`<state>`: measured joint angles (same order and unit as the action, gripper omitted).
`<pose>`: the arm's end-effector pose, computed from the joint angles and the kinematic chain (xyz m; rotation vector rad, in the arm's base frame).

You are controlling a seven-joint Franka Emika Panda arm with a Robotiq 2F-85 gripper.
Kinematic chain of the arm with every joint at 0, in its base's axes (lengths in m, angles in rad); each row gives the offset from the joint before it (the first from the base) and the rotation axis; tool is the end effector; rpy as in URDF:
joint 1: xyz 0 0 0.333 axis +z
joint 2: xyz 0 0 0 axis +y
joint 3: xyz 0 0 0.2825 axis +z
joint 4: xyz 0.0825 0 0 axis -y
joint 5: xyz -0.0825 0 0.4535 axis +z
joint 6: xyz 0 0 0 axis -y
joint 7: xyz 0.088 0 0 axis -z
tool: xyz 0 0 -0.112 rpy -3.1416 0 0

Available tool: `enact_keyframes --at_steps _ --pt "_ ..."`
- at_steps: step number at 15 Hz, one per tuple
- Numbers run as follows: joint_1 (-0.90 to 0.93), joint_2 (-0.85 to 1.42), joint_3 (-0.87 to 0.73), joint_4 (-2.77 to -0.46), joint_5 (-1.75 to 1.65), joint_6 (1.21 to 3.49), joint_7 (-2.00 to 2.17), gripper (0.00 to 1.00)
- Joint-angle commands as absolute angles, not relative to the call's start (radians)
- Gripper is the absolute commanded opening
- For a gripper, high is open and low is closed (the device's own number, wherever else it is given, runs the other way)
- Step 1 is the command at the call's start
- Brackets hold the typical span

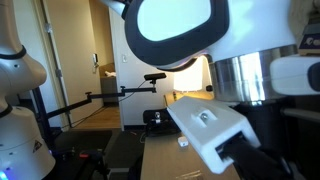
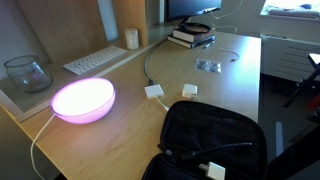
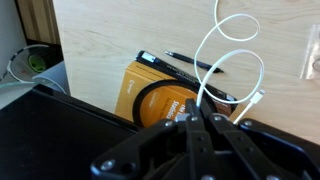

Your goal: Put the cord on the right side of the desk

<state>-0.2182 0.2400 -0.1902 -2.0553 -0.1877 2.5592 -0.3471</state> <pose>0.6030 -0.2580 0.2664 2.8734 0.1341 0.2668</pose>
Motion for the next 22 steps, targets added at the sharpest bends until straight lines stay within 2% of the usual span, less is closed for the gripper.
enact_keyframes --at_steps 1,10,14,22 --pt "-0.198 0.263 -0.236 -2.023 -0.316 2.571 -0.217 0.02" --pt "-0.082 0.298 -0.298 -2.016 -0.776 2.578 0.127 0.01" --pt "-0.050 0.321 -0.271 -2.023 -0.975 2.559 0.271 0.02" --pt "-0.074 0.353 -0.176 -2.087 -0.976 2.598 0.227 0.02"
